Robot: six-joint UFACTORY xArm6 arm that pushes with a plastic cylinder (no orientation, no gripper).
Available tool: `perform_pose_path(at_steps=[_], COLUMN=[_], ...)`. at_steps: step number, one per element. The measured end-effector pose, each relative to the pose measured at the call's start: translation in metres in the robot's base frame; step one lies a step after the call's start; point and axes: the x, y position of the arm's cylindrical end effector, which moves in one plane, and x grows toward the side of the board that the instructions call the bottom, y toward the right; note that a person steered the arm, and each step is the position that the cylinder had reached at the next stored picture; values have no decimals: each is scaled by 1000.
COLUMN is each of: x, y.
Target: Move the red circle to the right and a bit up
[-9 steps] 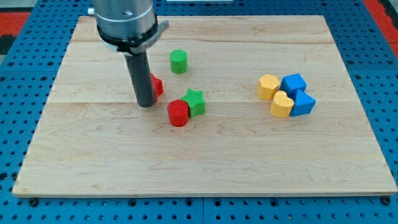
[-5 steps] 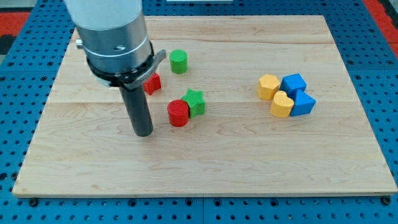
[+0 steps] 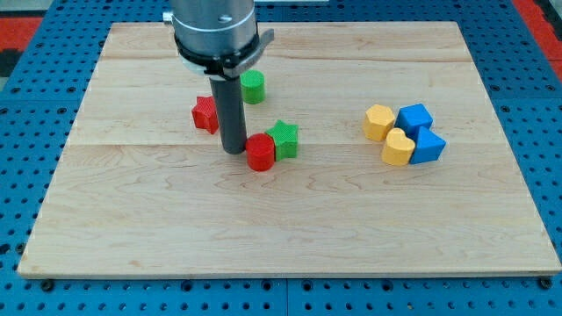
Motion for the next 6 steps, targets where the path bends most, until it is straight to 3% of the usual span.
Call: perform_pose_path(at_steps=[1, 3, 5, 6], x=[21, 0, 41, 41], y=[17, 90, 113, 131])
